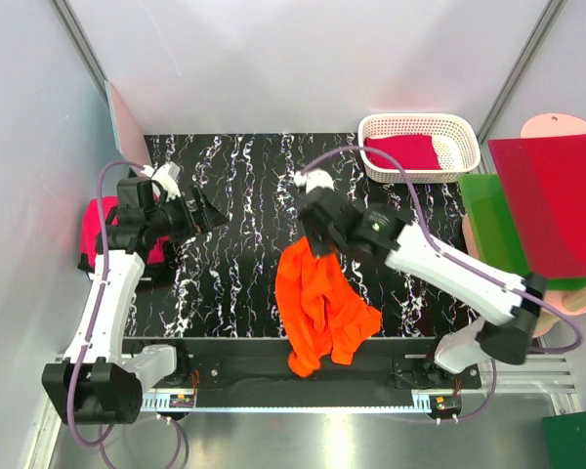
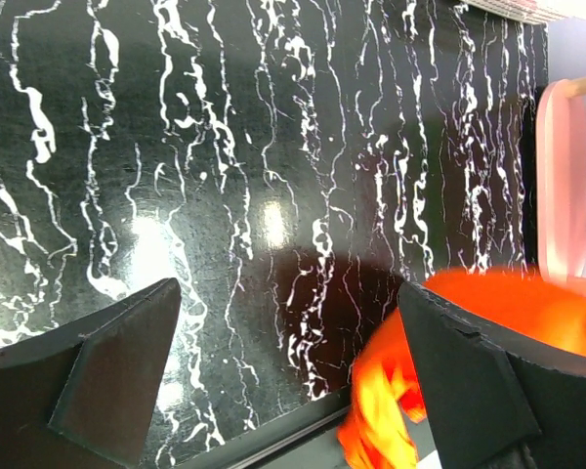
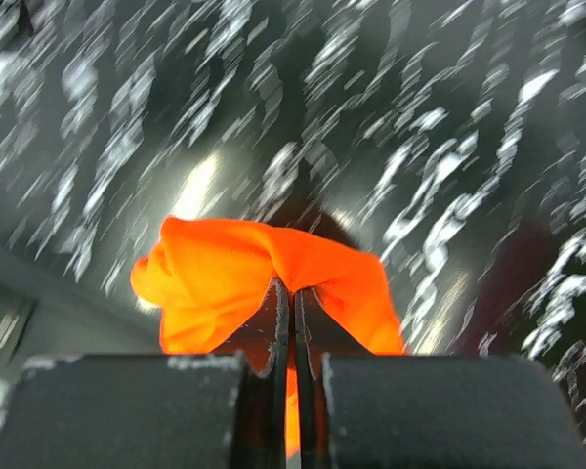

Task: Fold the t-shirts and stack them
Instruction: Move the tshirt to the center of the board

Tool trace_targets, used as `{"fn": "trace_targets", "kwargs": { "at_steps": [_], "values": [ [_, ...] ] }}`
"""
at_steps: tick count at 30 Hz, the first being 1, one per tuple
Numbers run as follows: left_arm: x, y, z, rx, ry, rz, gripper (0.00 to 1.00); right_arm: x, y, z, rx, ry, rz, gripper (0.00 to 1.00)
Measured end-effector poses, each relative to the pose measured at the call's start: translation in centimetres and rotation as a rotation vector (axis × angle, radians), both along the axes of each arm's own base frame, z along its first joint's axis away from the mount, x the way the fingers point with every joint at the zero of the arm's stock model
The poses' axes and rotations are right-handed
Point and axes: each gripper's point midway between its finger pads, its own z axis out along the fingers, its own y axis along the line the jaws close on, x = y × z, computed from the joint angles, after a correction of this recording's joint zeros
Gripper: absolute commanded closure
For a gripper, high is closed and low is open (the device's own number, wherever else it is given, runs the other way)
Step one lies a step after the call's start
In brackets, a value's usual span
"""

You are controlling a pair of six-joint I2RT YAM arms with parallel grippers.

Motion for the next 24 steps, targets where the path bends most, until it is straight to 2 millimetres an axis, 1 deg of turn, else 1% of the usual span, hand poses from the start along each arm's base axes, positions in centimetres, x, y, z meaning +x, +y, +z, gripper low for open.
{"fn": "trace_targets", "kwargs": {
  "at_steps": [1,5,7,8,9,10,11,12,13,15,17,19,22,24],
  "values": [
    [0.0,-0.2,0.0,-0.001,0.001,-0.003,0.01,2.1,-0.3,-0.5,-0.010,-0.017,-0.036,1.00],
    [-0.1,-0.9,0.1,-0.011,0.004,-0.015,0.01,8.9,-1.0,-2.4,-0.052,-0.066,-0.131,1.00],
    [-0.1,-1.7,0.0,-0.024,0.004,-0.037,0.01,12.6,-0.5,-3.4,-0.090,-0.088,-0.160,1.00],
    [-0.1,-2.4,-0.1,-0.027,0.009,-0.055,0.01,14.6,0.2,-3.8,-0.113,-0.109,-0.171,1.00],
    [0.0,-3.0,-0.5,-0.027,0.018,-0.077,0.01,16.6,1.0,-4.3,-0.135,-0.140,-0.186,0.98],
    [0.0,-3.8,-1.1,-0.023,0.034,-0.105,0.01,18.2,1.6,-4.9,-0.164,-0.164,-0.199,0.72],
    [0.0,-4.5,-1.6,-0.016,0.046,-0.129,0.01,20.0,2.2,-5.3,-0.195,-0.195,-0.213,0.61],
    [-0.1,-5.4,-2.3,-0.004,0.069,-0.159,0.01,21.3,2.9,-5.7,-0.210,-0.220,-0.227,0.33],
    [-0.1,-6.3,-3.2,0.015,0.096,-0.198,0.01,22.8,3.3,-6.1,-0.246,-0.252,-0.242,0.01],
    [0.1,-7.5,-4.7,0.068,0.141,-0.252,0.01,25.6,4.0,-6.2,-0.303,-0.327,-0.276,0.00],
    [0.5,-8.7,-5.6,0.111,0.168,-0.308,0.01,26.8,3.7,-6.0,-0.345,-0.368,-0.303,0.00],
    [1.3,-9.3,-6.0,0.131,0.165,-0.341,0.01,27.2,2.9,-5.7,-0.369,-0.381,-0.322,0.00],
    [2.1,-9.6,-5.7,0.127,0.134,-0.353,0.01,27.4,1.4,-4.3,-0.388,-0.405,-0.353,0.00],
    [2.7,-10.0,-4.8,0.082,0.100,-0.359,0.01,26.5,-0.2,-3.6,-0.409,-0.402,-0.365,0.00]
  ]
}}
